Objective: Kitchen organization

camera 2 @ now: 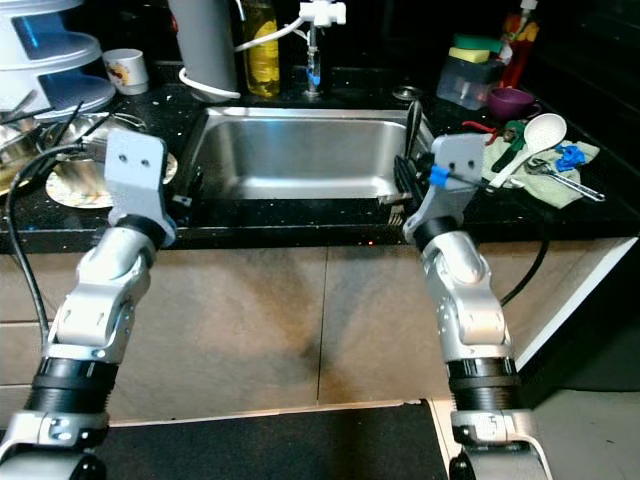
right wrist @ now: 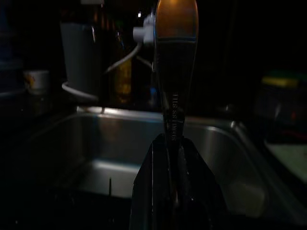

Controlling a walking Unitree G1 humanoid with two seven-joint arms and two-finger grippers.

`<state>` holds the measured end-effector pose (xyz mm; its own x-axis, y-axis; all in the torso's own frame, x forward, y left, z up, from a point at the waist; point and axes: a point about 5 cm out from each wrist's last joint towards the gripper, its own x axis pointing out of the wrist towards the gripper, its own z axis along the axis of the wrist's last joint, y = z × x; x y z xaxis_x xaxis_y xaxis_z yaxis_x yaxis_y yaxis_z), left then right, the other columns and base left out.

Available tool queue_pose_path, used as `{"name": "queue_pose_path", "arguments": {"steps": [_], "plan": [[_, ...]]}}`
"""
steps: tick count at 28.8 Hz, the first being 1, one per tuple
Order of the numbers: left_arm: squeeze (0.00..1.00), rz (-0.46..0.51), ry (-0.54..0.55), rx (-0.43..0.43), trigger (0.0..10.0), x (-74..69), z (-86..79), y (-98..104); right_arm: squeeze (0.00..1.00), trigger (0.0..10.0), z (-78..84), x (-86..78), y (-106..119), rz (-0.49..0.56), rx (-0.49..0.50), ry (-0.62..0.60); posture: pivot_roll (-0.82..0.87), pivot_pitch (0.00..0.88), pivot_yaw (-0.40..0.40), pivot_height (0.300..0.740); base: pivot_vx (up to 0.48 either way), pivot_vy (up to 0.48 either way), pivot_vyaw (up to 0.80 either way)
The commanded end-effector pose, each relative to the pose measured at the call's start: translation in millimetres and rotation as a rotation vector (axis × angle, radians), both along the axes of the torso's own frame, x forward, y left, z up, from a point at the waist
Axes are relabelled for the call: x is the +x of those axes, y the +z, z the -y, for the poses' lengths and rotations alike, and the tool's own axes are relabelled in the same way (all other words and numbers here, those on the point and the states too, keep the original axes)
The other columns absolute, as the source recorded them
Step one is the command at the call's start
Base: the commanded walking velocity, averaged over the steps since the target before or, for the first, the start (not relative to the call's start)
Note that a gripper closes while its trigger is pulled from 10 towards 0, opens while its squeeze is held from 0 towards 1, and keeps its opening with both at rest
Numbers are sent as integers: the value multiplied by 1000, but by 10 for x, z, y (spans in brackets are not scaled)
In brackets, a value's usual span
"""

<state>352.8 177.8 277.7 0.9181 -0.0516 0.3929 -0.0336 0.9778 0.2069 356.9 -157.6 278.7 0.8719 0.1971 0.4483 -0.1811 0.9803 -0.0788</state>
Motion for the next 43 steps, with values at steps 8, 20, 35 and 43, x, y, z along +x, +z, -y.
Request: {"name": "queue_pose_path", "arguments": {"steps": [8,20,35,43], "plan": [[0,-2,-45,13,10000,18,85,-5,0,10000,-34,-30,124,81,-8,-10,-41,98,-34,740,269,0,0],[0,1,-54,51,10000,3,96,-8,0,10000,-5,-36,126,95,23,-26,-41,98,-31,740,359,0,0],[0,-13,-92,70,10000,-30,189,-47,0,10000,8,-46,91,93,38,-36,-35,114,-21,740,369,0,0],[0,-17,-103,75,10000,-12,222,-52,0,10000,25,-47,85,94,44,-43,-38,116,-15,740,363,0,0]]}}
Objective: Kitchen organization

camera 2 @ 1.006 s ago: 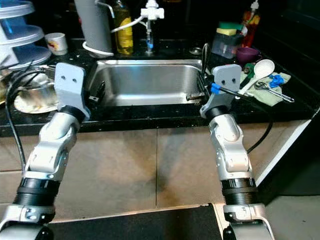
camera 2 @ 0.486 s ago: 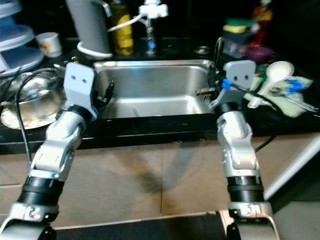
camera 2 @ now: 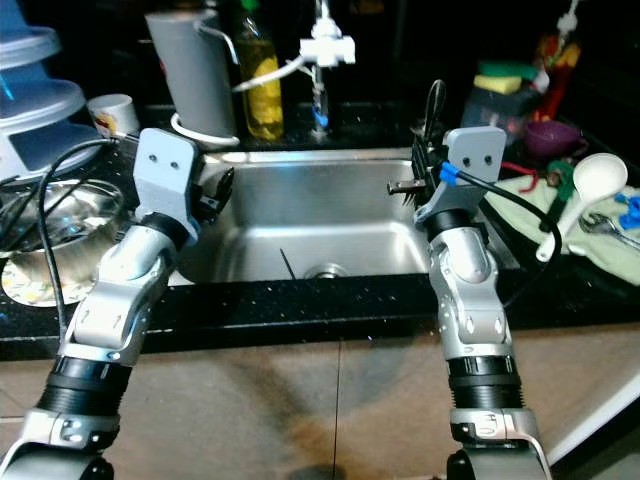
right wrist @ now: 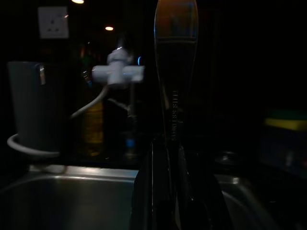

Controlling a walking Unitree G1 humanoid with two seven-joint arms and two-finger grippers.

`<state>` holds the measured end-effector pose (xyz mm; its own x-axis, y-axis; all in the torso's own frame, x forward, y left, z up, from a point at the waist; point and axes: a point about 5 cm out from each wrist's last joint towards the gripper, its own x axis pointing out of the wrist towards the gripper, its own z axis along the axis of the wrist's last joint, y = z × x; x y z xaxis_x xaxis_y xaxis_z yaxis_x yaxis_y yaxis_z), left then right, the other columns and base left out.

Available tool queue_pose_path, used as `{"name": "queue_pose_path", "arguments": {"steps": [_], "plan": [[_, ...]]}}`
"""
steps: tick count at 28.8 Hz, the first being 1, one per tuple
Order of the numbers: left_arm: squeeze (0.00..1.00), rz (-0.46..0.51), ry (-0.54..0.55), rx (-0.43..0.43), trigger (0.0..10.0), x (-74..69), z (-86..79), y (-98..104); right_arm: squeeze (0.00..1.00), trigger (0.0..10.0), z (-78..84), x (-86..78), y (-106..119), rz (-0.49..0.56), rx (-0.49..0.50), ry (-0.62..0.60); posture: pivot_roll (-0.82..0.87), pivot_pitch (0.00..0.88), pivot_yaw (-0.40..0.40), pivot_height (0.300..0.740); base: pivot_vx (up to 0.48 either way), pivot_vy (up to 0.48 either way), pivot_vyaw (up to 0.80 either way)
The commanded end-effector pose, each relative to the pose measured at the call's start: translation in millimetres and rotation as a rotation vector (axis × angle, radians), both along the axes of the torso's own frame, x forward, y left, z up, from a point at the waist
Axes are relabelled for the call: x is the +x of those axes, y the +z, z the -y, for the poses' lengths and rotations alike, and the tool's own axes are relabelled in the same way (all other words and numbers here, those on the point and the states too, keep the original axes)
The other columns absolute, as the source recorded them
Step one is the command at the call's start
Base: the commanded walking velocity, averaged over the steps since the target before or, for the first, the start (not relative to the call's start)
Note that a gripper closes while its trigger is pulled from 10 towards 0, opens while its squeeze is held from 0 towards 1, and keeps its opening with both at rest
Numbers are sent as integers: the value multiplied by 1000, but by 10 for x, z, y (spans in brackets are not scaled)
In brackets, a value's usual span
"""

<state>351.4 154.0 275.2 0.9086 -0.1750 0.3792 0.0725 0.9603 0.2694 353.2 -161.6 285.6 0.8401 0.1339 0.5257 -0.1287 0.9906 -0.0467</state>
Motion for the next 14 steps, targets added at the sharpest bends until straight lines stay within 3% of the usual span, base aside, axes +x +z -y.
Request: {"name": "queue_pose_path", "arguments": {"steps": [1,5,10,14], "plan": [[0,-12,0,10,10000,7,-2,-29,0,10000,-11,-11,11,12,-1,2,-38,116,-14,740,352,0,0],[0,-52,-41,-21,10000,19,59,-68,0,10000,-1,-13,-10,6,13,-2,-38,118,-14,740,77,0,0],[0,-98,-61,34,10000,18,185,-151,0,10000,-3,-18,-26,2,19,-3,-42,121,-13,740,0,0,0],[0,-111,-67,-10,10000,18,201,-150,0,10000,8,-18,-37,-3,13,-5,-46,122,-14,740,0,0,0]]}}
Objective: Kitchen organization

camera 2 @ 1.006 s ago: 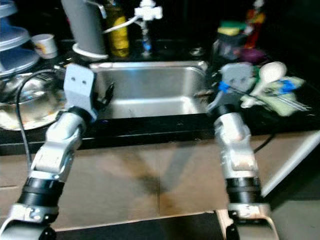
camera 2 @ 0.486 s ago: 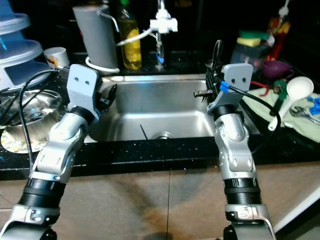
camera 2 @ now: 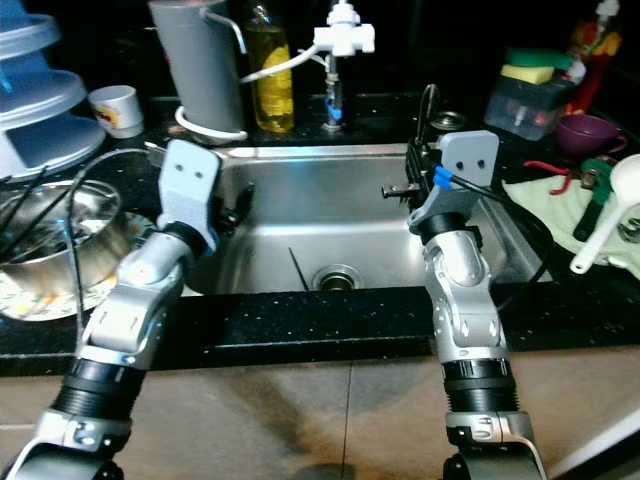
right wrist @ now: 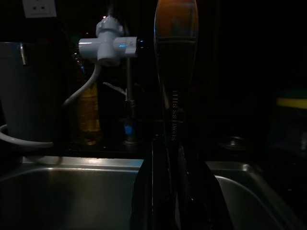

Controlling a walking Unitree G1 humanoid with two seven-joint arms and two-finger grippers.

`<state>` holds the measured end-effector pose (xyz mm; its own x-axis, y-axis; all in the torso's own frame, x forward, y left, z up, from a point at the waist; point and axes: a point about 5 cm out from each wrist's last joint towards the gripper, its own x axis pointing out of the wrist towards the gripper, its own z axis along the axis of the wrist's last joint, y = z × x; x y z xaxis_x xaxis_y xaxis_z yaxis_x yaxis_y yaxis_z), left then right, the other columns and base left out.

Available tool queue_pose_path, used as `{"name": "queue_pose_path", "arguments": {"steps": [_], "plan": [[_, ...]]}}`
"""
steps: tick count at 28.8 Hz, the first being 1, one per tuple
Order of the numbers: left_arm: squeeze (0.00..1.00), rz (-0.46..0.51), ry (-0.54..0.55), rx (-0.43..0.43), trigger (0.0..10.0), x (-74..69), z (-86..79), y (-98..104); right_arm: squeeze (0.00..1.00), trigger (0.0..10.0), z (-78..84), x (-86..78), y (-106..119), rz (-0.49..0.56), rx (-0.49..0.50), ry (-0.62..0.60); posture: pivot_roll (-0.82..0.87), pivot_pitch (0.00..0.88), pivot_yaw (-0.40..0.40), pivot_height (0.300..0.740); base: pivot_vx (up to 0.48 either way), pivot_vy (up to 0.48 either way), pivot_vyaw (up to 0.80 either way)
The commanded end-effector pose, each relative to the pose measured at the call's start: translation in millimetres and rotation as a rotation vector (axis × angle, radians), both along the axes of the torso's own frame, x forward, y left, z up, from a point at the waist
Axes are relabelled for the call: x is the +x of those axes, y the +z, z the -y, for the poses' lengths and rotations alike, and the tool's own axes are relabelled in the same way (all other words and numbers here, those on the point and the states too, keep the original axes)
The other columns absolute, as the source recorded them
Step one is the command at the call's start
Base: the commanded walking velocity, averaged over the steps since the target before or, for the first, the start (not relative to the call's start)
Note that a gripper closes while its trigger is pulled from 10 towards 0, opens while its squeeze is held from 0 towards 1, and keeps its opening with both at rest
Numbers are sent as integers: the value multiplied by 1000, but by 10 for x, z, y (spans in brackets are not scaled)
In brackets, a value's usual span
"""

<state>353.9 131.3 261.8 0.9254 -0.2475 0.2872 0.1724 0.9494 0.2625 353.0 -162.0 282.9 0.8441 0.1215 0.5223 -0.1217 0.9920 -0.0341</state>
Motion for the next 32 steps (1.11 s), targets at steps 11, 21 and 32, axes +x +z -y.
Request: {"name": "queue_pose_path", "arguments": {"steps": [11,21,32], "plan": [[0,-44,43,10,10000,2,-97,-66,0,10000,-126,160,-115,-76,-77,61,-57,116,-36,740,0,0,0],[0,-192,-61,156,10000,-100,-139,-270,0,10000,-626,460,-270,-230,-251,282,-42,131,-50,740,0,0,0],[0,-300,-98,225,10000,-192,-307,-272,0,10000,-1042,543,-469,-352,-545,359,11,165,-53,740,0,0,0]]}}
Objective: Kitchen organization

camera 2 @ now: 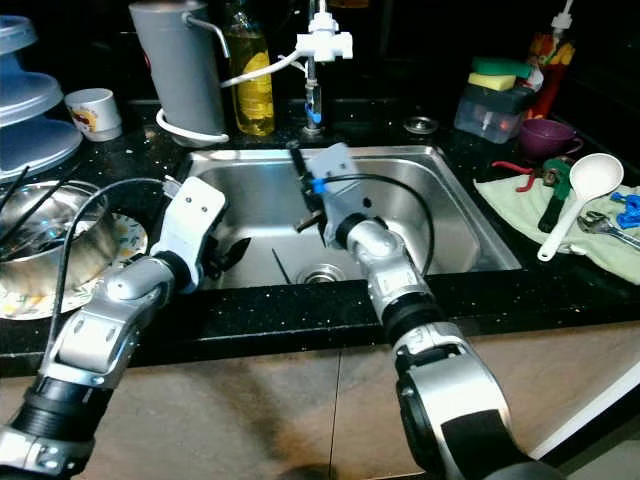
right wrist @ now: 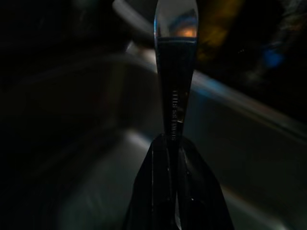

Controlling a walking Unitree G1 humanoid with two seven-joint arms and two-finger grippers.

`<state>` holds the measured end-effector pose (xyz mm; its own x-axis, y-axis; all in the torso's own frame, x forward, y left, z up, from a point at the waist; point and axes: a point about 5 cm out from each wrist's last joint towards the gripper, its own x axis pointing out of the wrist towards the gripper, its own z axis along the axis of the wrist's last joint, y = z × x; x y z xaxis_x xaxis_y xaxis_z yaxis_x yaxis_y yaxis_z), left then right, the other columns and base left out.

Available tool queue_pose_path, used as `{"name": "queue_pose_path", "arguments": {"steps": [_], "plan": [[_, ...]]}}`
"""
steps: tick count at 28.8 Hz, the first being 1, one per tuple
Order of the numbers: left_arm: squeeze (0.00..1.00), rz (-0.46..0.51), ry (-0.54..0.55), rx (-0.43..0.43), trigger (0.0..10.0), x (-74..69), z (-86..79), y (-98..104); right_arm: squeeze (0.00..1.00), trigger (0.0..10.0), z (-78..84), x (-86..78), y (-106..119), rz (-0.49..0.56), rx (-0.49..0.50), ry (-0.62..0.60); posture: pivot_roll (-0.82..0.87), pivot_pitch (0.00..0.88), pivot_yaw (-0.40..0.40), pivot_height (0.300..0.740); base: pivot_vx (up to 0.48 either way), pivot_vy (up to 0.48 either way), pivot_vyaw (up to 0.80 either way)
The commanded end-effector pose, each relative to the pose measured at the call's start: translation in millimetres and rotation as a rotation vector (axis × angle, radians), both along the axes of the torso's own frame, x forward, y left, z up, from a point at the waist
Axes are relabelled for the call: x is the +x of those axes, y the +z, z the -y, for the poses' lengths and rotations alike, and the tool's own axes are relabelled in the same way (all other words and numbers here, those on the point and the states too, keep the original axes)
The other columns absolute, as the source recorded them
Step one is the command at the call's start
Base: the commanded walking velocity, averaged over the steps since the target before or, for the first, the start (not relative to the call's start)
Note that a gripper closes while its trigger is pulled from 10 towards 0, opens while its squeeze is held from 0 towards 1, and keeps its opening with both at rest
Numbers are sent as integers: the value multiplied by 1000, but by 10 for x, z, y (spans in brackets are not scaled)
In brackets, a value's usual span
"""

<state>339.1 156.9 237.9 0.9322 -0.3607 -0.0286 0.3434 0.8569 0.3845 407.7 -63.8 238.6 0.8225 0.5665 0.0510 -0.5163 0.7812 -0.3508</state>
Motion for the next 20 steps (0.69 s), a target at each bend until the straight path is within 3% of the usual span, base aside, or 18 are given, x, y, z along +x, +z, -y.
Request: {"name": "queue_pose_path", "arguments": {"steps": [1,7,9,10,20], "plan": [[0,-32,-5,15,10000,-44,-50,-32,0,10000,-59,-5,-26,7,-73,21,11,165,-53,740,0,0,0],[0,-75,-19,8,10000,-120,-120,-2,0,10000,-87,-2,-147,-3,-229,22,21,169,-57,740,0,0,0],[0,-75,-19,8,10000,-120,-120,-2,0,10000,-87,-2,-147,-3,-229,22,21,169,-57,740,0,0,0],[0,-90,-31,-14,10000,-144,-118,14,0,10000,-25,20,-179,-16,-273,-16,31,172,-67,740,0,0,0],[0,-128,-57,-12,10000,-198,-96,-9,0,10000,155,57,-243,-53,-321,-89,30,172,-65,740,0,0,0]]}}
